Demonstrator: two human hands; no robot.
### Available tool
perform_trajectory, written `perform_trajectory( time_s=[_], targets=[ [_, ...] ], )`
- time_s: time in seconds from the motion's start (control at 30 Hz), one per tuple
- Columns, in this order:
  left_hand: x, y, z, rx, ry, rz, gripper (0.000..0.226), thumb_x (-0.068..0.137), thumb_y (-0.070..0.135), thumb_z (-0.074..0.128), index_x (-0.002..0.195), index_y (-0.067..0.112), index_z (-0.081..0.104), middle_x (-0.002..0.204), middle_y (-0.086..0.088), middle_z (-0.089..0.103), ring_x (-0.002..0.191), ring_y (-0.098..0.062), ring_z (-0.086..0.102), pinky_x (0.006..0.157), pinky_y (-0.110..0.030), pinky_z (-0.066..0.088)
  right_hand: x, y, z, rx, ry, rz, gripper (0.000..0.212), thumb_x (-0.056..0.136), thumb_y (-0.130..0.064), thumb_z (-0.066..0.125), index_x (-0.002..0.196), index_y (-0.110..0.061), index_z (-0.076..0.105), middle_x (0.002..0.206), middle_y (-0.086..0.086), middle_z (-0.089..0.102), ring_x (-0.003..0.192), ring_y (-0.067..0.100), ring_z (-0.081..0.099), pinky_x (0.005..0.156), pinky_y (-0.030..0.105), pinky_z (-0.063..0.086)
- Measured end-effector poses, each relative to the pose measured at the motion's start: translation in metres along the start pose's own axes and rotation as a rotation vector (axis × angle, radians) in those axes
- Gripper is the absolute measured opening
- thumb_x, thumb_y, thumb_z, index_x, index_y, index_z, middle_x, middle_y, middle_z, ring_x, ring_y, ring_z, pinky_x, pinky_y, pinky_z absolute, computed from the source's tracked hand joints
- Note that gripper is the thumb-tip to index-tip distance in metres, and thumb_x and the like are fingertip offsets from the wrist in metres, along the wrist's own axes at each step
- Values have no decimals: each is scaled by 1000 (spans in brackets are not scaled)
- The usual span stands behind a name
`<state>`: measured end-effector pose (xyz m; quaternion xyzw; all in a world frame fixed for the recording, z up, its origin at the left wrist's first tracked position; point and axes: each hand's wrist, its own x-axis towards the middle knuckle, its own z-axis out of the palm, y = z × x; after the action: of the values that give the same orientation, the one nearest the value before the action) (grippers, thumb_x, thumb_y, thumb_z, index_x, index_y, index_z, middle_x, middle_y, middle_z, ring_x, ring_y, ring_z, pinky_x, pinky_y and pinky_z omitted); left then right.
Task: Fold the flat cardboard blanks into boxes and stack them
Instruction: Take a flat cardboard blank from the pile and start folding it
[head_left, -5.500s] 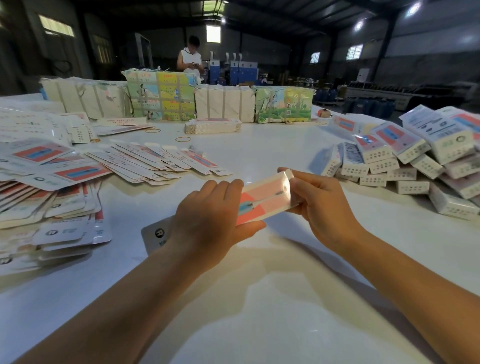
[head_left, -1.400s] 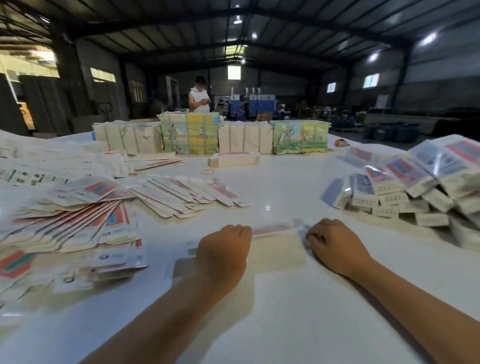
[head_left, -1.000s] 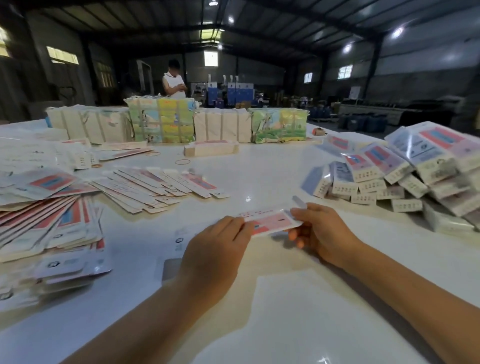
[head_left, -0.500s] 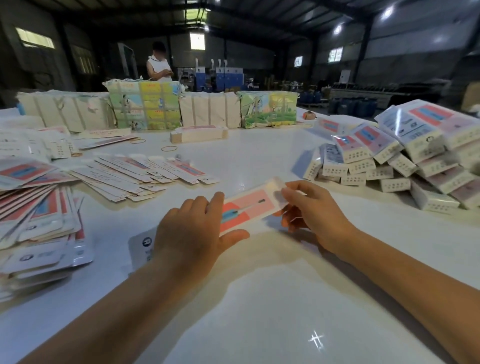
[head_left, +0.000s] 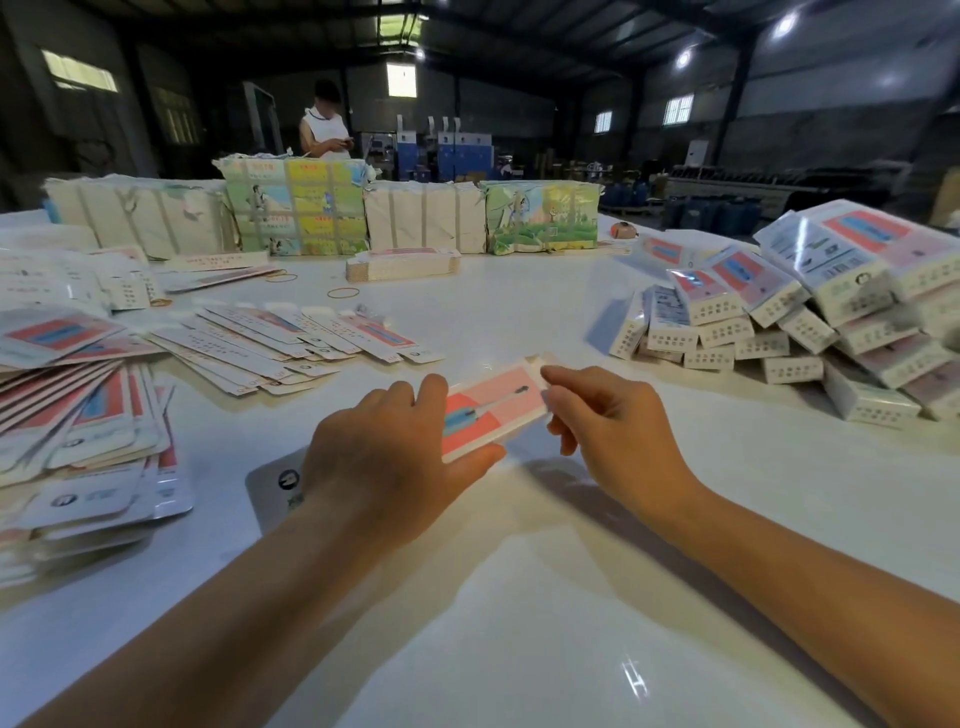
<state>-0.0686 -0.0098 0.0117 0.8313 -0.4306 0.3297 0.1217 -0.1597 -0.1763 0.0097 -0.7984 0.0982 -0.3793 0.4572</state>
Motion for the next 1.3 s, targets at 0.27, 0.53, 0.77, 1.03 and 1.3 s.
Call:
perform_trajectory(
  time_s=[0.27,0.53,0.77,1.03,1.3],
  targets=[
    [-1,5,2,38,-1,32,61,68,64,54,90,8,64,69,-8,64,48,-23,56,42,-23,39,5,5,1,-29,-98,151,29,93,-5,45,109,-15,67,68,-7,60,59,8,49,63,30,41],
    [-1,7,4,103,20,118,59,69,62,50,85,7,64,64,-9,61,47,-23,52,40,-25,39,5,9,1,-149,-166,110,20,89,5,39,85,2,59,73,7,58,61,10,46,57,22,34],
    [-2,5,4,51,42,74,61,70,63,52,88,6,64,66,-9,62,48,-24,54,44,-23,36,9,6,-11,-279,-189,-51,14,93,-8,50,85,-9,62,81,-2,53,65,6,45,65,24,35],
    [-2,8,0,-26,69,26,67,76,67,40,92,6,63,70,-9,63,52,-25,56,46,-22,34,15,1,-11,474,-123,504,53,85,-26,67,132,-19,44,111,5,59,92,19,63,74,34,56],
    [-4,15,2,-10,70,19,61,75,59,47,92,3,64,70,-11,63,53,-28,58,45,-27,45,0,2,5,19,-230,83,16,97,-16,48,110,-13,56,93,11,69,82,27,67,75,42,58]
  ],
)
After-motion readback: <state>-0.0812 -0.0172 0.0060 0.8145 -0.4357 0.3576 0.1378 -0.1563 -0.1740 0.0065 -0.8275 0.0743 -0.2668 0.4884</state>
